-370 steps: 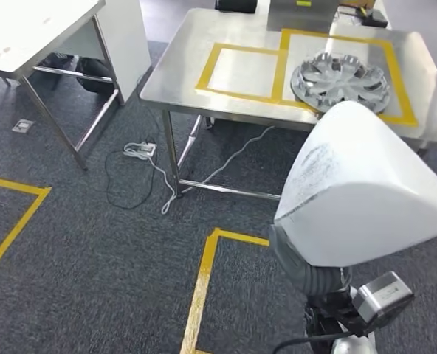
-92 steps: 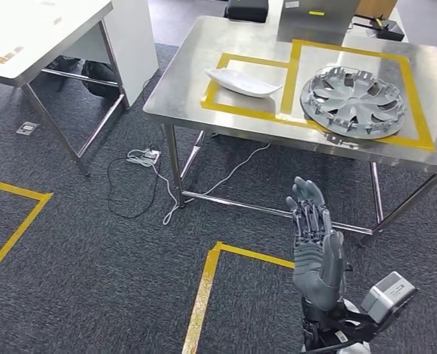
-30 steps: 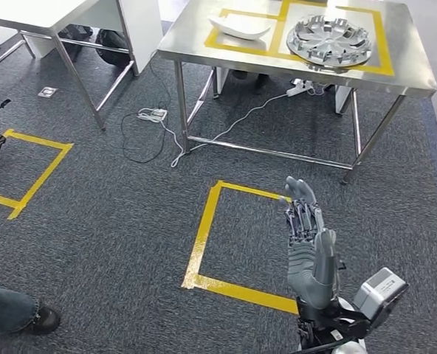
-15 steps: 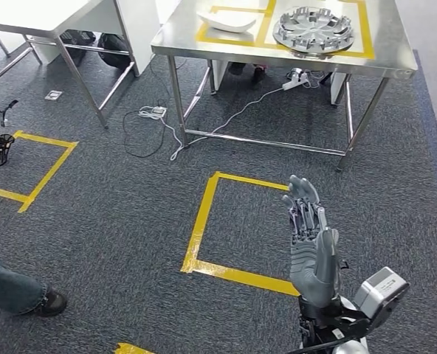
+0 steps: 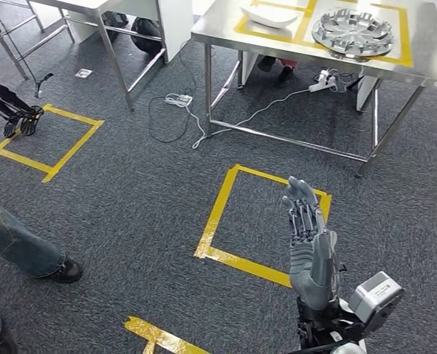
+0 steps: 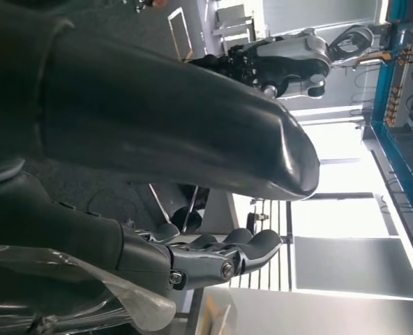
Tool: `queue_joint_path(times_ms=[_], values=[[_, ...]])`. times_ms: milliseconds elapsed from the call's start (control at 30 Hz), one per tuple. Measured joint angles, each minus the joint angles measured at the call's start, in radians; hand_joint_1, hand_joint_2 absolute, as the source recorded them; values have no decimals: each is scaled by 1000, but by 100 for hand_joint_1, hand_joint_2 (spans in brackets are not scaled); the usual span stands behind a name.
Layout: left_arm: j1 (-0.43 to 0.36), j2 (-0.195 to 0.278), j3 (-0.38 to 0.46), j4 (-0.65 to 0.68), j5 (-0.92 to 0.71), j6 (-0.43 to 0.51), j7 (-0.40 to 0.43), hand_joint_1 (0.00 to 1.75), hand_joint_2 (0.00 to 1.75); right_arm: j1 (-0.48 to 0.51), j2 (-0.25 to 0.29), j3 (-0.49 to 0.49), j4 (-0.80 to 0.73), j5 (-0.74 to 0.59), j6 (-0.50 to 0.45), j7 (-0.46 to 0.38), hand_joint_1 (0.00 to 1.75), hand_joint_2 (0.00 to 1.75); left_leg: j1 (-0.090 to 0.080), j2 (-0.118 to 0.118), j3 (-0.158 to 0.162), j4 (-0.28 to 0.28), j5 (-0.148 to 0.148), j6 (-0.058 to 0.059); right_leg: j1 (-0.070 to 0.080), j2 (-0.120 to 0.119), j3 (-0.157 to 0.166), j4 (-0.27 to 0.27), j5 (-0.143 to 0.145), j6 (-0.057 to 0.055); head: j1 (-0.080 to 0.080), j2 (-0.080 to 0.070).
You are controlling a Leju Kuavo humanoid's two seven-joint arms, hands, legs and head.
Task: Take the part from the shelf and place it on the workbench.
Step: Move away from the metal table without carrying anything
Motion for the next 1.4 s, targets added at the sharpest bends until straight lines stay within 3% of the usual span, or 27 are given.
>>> queue_joint_path(times_ms=[33,67,100,167,233,300,367,467,533,567,600,633,700,733,800,833,900,967,1000,1033,1067,1100,1167,1200,1267,1333,1400], values=[[0,0,1,0,0,0,0,0,0,0,0,0,0,1,-1,0,0,0,-2,-9,-8,2,6,0,0,3,-3,21,-2,-2,0,0],[0,0,2,0,0,0,0,0,0,0,0,0,1,2,-2,0,0,0,-4,-19,-15,4,10,0,0,6,14,2,14,-5,0,0],[0,0,2,0,0,0,0,0,0,0,0,0,1,3,-2,0,0,0,-5,-29,-20,6,14,-1,0,12,52,-58,44,-9,0,0],[-2,-1,3,0,-1,0,-1,0,0,-1,0,0,0,5,-3,0,0,0,-7,-47,-28,13,20,-6,-1,52,136,-202,87,-19,-1,0],[-4,-1,4,0,-4,0,-3,0,0,-1,-1,0,0,8,-4,1,0,0,-6,-64,-39,18,27,-15,1,81,176,-271,96,-27,-1,0],[-4,0,6,0,-8,1,-5,0,0,-1,-1,1,0,12,-5,1,0,0,-2,-81,-48,19,35,-28,2,65,178,-275,104,-33,-1,0],[-3,1,9,0,-10,2,-7,0,0,-4,-1,3,0,16,-4,2,0,0,-2,-63,-63,45,18,-39,-3,42,177,-281,114,-43,-5,0],[-5,2,11,1,-12,3,-9,0,0,-2,-1,7,0,20,-4,4,0,0,4,-17,-135,215,-82,-55,-5,1,172,-282,118,-51,-14,0],[-5,3,12,1,-13,4,-10,0,0,-1,-1,9,0,22,-4,5,0,0,10,-10,-167,304,-114,-63,-4,-27,168,-281,118,-51,-14,0],[-5,5,12,2,-13,4,-10,0,0,-1,-1,10,0,23,-4,5,0,0,12,-7,-157,295,-102,-65,-4,-40,166,-280,118,-50,-14,0],[-4,6,13,2,-13,4,-10,0,0,-1,-1,11,0,24,-4,5,0,0,14,-1,-128,246,-74,-66,-4,-53,166,-279,117,-49,-14,0],[-3,7,13,2,-13,4,-11,0,0,-2,-1,12,0,25,-4,5,0,0,14,16,-86,174,-42,-65,-4,-64,167,-277,116,-47,-14,0],[-6,9,14,2,-15,5,-11,0,0,-2,-1,14,0,29,-3,6,0,0,7,57,-24,53,-6,-55,2,-83,167,-272,112,-38,-14,0],[-7,9,14,2,-17,5,-11,0,0,-3,-2,14,0,32,-2,6,0,0,4,70,-14,27,-3,-49,5,-91,166,-270,111,-32,-14,0],[-6,8,16,2,-20,5,-11,0,0,-4,-2,15,0,37,0,6,0,0,1,58,-19,22,-2,-35,6,-109,166,-270,111,-22,-12,0],[-6,8,17,3,-20,5,-11,0,0,-4,-2,16,0,40,0,6,0,0,1,49,-21,19,1,-29,4,-105,164,-267,105,-15,-11,0],[-7,8,20,3,-22,6,-12,0,0,-5,-2,16,-1,43,0,6,0,0,4,29,-22,13,9,-15,0,-63,141,-217,66,-5,-7,0],[-9,8,21,3,-25,8,-12,0,0,-2,-4,16,-1,45,1,6,0,0,4,9,-29,13,15,-6,-3,-13,81,-88,-3,-2,-2,0],[-9,8,22,3,-27,8,-12,0,0,0,-5,16,0,45,1,7,0,0,2,-2,-32,13,16,-4,-3,-3,49,-21,-27,-2,-2,0],[-9,8,23,3,-29,8,-12,0,0,1,-6,16,0,46,1,7,0,0,1,-15,-34,14,18,-3,-3,2,28,21,-34,-3,-2,0],[-9,8,24,3,-30,8,-12,0,0,1,-6,16,0,47,2,7,0,0,-1,-27,-35,15,18,-2,-3,5,24,25,-21,-5,-1,0],[-8,8,25,3,-30,8,-12,0,0,1,-6,16,0,48,2,7,0,0,-2,-40,-35,17,19,-2,-3,9,40,-13,10,-8,-1,0],[-9,7,26,3,-30,7,-12,0,0,1,-7,16,0,49,4,7,0,0,-5,-66,-36,21,19,-4,-3,42,103,-151,82,-18,-2,0],[-10,7,26,3,-31,7,-12,0,0,1,-7,16,-1,51,6,7,0,0,-6,-78,-40,25,20,-7,-5,61,130,-209,101,-22,-2,0],[-10,6,27,3,-31,6,-12,0,0,1,-7,16,-1,53,10,8,0,0,-4,-98,-50,28,25,-18,-4,79,152,-254,104,-25,-2,0],[-8,6,29,3,-32,6,-12,0,0,-1,-7,17,0,54,13,9,0,0,0,-107,-60,31,29,-31,-5,59,156,-261,110,-31,-2,0],[-8,8,31,3,-33,6,-12,0,0,-2,-7,19,-1,54,15,10,0,0,-2,-71,-78,70,2,-41,-9,34,161,-270,116,-40,-7,0]])
